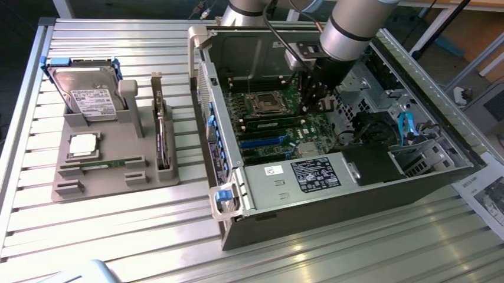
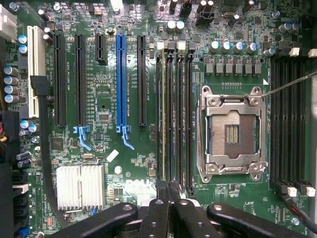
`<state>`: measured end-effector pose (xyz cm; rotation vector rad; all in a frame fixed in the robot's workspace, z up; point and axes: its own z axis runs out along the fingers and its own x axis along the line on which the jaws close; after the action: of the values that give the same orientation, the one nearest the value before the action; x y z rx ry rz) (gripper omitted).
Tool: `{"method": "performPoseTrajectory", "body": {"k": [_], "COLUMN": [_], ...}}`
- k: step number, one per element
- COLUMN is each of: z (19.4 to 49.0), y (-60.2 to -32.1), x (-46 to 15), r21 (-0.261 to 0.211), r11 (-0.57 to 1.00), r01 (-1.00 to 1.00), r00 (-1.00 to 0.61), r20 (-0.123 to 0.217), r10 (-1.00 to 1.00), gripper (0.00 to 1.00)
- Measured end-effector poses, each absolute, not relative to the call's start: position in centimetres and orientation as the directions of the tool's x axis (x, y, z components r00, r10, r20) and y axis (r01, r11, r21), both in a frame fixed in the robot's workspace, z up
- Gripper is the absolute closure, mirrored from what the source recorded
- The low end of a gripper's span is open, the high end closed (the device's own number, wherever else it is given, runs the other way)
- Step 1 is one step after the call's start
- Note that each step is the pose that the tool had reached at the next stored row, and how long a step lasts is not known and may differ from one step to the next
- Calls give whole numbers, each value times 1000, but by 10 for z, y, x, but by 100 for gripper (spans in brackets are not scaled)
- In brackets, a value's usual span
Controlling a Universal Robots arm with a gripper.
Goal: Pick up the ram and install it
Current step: 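Press down the ram until it locks into place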
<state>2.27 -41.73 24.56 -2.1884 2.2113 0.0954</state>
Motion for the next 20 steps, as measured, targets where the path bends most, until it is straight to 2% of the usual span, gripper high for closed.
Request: {"method": "performPoseTrajectory", "body": {"k": [20], "z": [236], "y": [-417], "x": [23], "r21": [20], "r11": [10], "r01": [-1000], "r00": [-11], "r20": [-64], "r10": [-998], "gripper": [90]}}
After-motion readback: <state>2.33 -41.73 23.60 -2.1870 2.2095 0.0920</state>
